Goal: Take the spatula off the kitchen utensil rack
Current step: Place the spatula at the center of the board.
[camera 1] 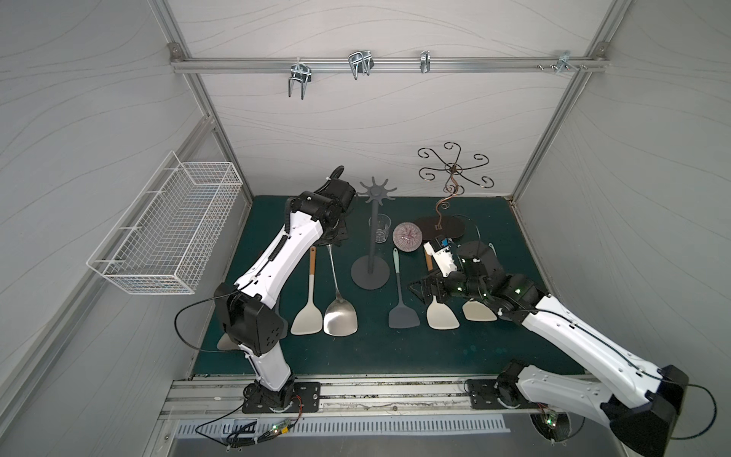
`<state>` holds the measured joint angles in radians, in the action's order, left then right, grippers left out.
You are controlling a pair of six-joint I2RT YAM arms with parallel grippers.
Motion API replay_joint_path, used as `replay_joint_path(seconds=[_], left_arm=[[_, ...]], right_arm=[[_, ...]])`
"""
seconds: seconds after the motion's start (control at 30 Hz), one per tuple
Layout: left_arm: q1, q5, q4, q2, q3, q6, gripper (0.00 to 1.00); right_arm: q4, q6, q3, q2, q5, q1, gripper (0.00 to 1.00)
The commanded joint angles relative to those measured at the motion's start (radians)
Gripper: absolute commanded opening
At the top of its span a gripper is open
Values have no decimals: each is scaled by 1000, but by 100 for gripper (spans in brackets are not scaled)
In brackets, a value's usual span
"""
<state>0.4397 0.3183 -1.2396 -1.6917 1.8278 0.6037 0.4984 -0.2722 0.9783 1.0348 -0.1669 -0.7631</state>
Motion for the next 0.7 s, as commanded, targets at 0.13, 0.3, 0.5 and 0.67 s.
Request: replay_joint_path(seconds=[0.13, 0.3, 0.5, 0.67], left_arm=[[-6, -1, 5, 123, -38, 24, 0], [-18, -5, 2, 186, -38, 19, 0], [-128, -166, 35, 182, -44, -6, 0], [-189, -288, 42, 99, -32, -43, 0]], right_arm=[[-22, -19, -13, -30, -26, 6, 99], [-27, -28, -11, -28, -37, 6, 99], [-29, -35, -6, -33, -45, 6, 99], [-35, -38, -12, -33, -43, 5, 99]])
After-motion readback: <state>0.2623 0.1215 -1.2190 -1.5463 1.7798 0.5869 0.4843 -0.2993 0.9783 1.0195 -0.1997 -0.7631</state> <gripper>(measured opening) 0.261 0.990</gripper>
